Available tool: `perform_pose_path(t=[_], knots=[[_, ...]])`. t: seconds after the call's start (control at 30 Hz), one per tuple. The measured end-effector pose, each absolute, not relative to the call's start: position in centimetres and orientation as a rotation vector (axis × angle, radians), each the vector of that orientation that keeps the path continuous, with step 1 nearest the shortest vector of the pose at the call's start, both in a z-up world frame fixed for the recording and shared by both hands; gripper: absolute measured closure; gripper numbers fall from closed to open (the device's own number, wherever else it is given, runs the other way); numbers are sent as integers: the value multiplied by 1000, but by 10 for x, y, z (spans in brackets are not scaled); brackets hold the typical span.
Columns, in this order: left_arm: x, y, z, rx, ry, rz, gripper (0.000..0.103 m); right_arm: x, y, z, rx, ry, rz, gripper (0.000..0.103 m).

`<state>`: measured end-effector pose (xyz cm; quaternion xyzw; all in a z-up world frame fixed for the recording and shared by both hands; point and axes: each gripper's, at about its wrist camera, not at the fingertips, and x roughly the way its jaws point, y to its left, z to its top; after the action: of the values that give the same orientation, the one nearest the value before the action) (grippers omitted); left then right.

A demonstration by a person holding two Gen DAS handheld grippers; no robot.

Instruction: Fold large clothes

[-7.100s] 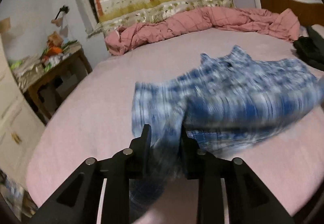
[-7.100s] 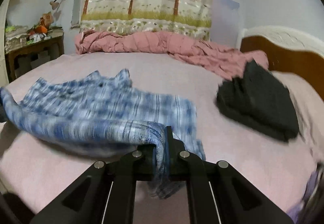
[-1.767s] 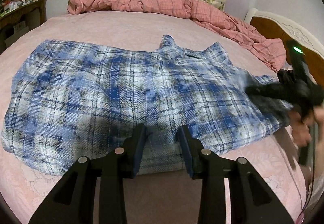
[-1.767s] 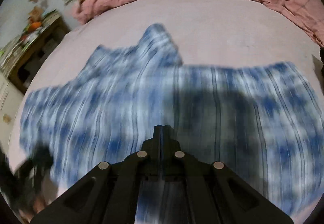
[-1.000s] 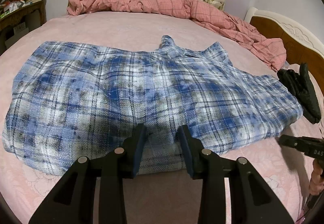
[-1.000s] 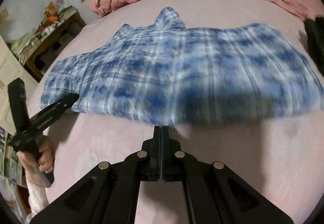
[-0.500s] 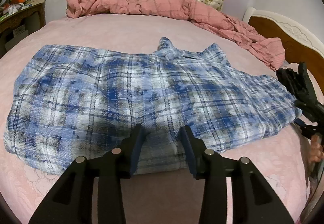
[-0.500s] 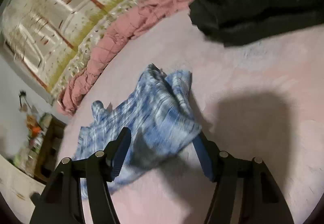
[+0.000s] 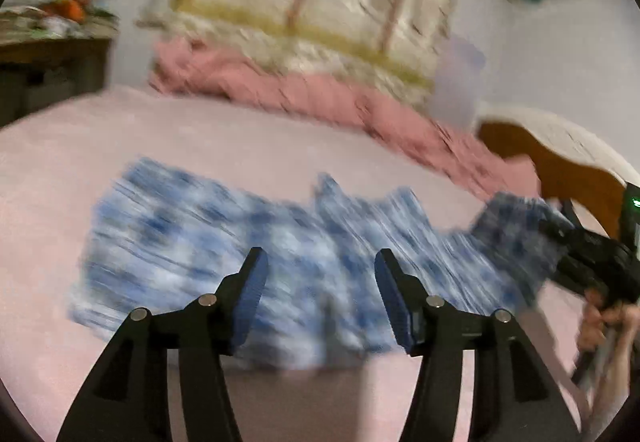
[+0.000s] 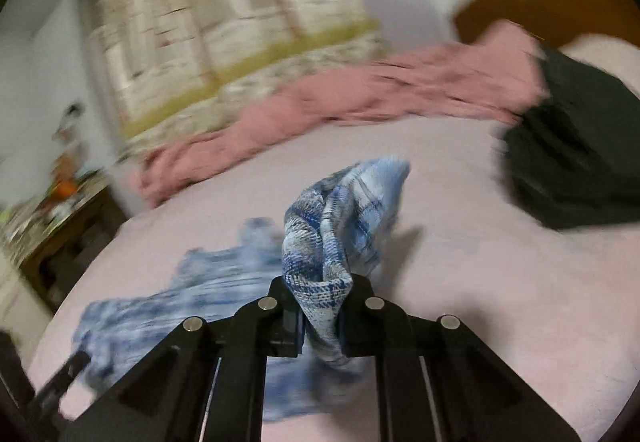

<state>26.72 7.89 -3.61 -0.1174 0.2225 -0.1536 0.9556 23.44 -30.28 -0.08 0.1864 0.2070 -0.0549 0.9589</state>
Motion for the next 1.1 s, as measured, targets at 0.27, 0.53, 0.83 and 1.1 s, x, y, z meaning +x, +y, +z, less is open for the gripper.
perform_pose_path(t=[0.27, 0.53, 0.83, 1.1], knots=[[274, 97, -38, -278, 456, -249, 47, 280, -165, -22, 187, 532, 166, 91], [274, 86, -42, -251, 473, -228, 46, 297, -147, -61, 205, 706, 276, 90], [274, 86, -43, -259, 475, -219, 41, 266, -150, -43, 199, 597, 430, 50], [275, 100, -47, -292, 472, -99, 32, 269, -167, -29, 67, 530, 56, 30]])
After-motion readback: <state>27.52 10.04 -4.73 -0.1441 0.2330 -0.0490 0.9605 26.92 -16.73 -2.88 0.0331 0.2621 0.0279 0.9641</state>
